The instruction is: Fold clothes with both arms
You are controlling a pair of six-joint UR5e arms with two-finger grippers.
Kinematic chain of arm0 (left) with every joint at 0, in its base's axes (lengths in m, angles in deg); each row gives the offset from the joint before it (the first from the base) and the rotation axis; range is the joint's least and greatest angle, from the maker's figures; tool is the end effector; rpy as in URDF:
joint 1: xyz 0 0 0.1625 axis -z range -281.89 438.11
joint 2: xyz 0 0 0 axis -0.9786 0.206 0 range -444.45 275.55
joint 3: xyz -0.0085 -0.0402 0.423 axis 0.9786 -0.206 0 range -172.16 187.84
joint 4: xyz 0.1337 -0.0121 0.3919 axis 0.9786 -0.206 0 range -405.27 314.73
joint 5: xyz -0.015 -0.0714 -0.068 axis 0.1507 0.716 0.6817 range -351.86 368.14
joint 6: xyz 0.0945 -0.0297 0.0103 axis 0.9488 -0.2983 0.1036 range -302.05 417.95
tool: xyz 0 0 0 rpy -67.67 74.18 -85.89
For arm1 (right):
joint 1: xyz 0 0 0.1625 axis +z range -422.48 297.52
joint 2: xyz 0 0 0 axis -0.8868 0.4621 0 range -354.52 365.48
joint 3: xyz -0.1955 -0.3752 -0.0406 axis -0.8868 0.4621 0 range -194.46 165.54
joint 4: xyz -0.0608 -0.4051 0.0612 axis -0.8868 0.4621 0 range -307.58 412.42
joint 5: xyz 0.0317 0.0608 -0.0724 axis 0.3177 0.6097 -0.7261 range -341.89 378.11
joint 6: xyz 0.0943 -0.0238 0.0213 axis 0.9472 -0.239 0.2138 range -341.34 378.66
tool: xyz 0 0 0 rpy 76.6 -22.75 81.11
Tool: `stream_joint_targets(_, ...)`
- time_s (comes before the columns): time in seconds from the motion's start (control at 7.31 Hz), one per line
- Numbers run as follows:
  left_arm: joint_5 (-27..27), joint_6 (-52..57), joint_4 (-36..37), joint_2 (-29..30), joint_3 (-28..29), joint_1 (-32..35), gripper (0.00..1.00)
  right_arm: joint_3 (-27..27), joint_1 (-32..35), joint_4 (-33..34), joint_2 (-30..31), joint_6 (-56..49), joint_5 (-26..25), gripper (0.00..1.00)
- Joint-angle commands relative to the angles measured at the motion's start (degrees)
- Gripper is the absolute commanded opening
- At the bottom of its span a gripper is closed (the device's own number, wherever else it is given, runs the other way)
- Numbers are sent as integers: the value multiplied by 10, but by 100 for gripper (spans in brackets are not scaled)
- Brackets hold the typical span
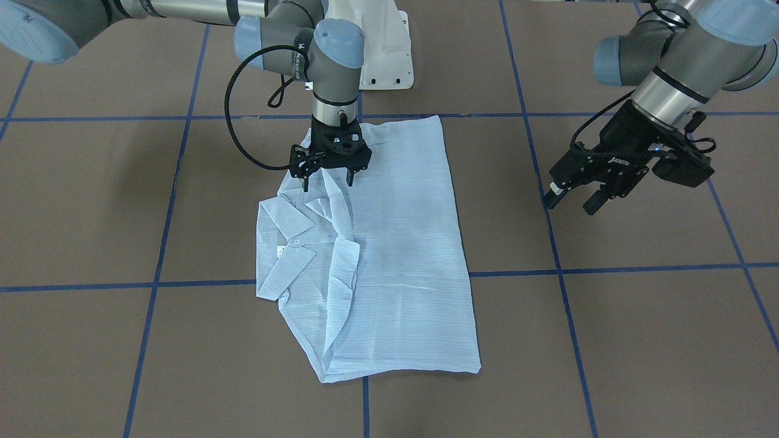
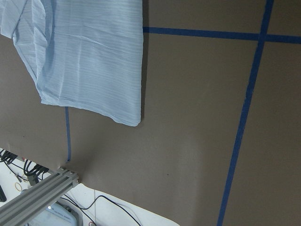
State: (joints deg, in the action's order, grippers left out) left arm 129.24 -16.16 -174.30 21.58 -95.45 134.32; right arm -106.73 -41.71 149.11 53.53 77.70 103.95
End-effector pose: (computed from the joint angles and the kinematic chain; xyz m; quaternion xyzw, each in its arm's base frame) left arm 0.2520 -0.5237 0.3176 0.1391 0.5681 -0.1333 0.8001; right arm -0.6091 -0.3813 0.2231 0.1713 -0.2742 -0.0724 0.9435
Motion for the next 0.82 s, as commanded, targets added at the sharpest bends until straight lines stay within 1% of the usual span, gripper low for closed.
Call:
stream_joint_targets(0.0, 4, -1, -1, 2, -2, 0, 100, 14, 1, -2, 10, -7, 13, 100)
stream_joint_targets(0.14, 17, -5, -1, 4, -2, 2, 100, 13, 3, -2, 15, -9, 18, 100)
stream_joint_targets(0.27, 18, -6, -1, 5, -3, 4, 100, 9, 27, -3, 34, -28, 45, 100)
stream_joint_targets(0.41, 19, -5, -1, 5, -3, 8, 100, -20, 69, -2, 69, -77, 73, 100)
stream_joint_targets(0.55, 26, -6, 0, 5, -9, 9, 100, -74, 99, -1, 118, -120, 98, 100)
stream_joint_targets(0.68, 26, -6, 0, 5, -12, 10, 100, -122, 110, 2, 158, -124, 112, 100)
